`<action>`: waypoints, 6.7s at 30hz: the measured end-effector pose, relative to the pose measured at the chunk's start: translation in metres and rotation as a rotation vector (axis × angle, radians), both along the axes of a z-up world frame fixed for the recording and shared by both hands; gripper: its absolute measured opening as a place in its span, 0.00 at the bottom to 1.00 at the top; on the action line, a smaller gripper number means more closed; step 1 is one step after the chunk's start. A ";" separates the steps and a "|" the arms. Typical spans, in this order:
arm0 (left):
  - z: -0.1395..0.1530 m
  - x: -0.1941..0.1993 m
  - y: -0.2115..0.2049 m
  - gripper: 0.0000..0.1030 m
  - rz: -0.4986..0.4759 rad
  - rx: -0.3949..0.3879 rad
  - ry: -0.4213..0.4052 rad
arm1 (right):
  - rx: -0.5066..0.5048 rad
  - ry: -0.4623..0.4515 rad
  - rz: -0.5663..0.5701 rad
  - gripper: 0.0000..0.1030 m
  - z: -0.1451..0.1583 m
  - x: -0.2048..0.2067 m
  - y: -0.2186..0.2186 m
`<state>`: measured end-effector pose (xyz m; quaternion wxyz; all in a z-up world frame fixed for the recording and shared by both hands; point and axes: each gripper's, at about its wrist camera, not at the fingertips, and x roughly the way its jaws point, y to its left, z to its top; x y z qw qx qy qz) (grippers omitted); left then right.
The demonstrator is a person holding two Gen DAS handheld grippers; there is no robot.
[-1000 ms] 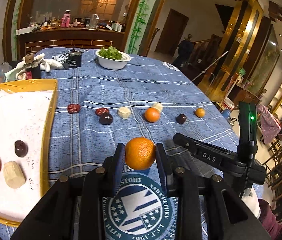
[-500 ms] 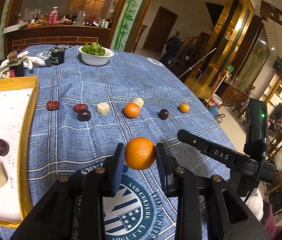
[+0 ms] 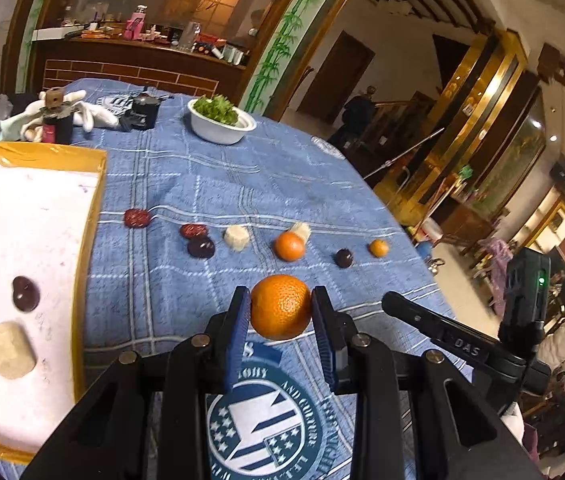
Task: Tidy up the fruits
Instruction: 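Carry the orange and plum over the tray and open both tools, then lift both open tools away from the tray back over the fruit, then grasp an orange with the left tool while the right tool grasps a dark plum, then carry the held orange and plum toward the yellow-rimmed tray, then open both tools over the tray to drop the orange and plum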
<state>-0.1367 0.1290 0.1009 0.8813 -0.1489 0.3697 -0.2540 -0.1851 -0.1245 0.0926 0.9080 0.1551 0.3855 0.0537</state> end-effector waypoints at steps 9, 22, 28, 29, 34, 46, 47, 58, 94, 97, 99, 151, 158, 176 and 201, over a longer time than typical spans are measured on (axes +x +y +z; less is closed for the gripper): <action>-0.006 -0.003 0.033 0.29 0.027 -0.032 0.022 | -0.032 0.015 0.101 0.29 0.002 0.009 0.054; 0.027 -0.046 0.178 0.29 0.457 0.142 -0.009 | 0.316 0.125 0.542 0.30 0.009 0.076 0.197; -0.006 -0.042 0.232 0.30 0.604 0.215 0.128 | 0.297 0.220 0.632 0.31 -0.025 0.073 0.265; -0.010 -0.040 0.235 0.30 0.604 0.216 0.140 | 0.284 0.225 0.636 0.31 -0.028 0.071 0.269; -0.021 -0.027 0.240 0.33 0.594 0.203 0.186 | 0.133 0.202 0.617 0.31 -0.031 0.069 0.287; 0.006 -0.038 0.225 0.68 0.584 0.125 0.082 | 0.099 0.094 0.558 0.63 -0.011 0.057 0.255; 0.008 -0.038 0.220 0.69 0.567 0.123 0.073 | 0.087 0.085 0.548 0.63 -0.009 0.054 0.249; 0.016 -0.017 0.097 0.76 0.260 0.155 0.057 | 0.044 0.042 0.210 0.63 -0.010 0.018 0.077; -0.036 0.106 -0.146 0.51 -0.142 0.497 0.015 | 0.010 0.134 0.031 0.26 -0.057 0.121 -0.058; -0.050 0.121 -0.156 0.51 -0.169 0.542 0.027 | 0.031 0.126 0.022 0.26 -0.054 0.120 -0.062; -0.058 0.126 -0.162 0.51 -0.185 0.566 0.028 | 0.046 0.119 0.020 0.26 -0.052 0.120 -0.063; 0.099 -0.025 0.093 0.34 0.358 0.316 -0.125 | 0.593 -0.031 0.498 0.29 0.084 0.070 0.078; 0.121 -0.056 0.114 0.34 0.462 0.342 -0.158 | 0.634 -0.018 0.627 0.29 0.083 0.081 0.173; 0.026 -0.024 0.148 0.34 0.519 0.224 -0.009 | 0.480 0.035 0.519 0.29 0.017 0.061 0.177; 0.027 0.007 0.193 0.79 0.678 0.270 0.047 | 0.155 0.028 0.494 0.62 0.002 0.085 0.247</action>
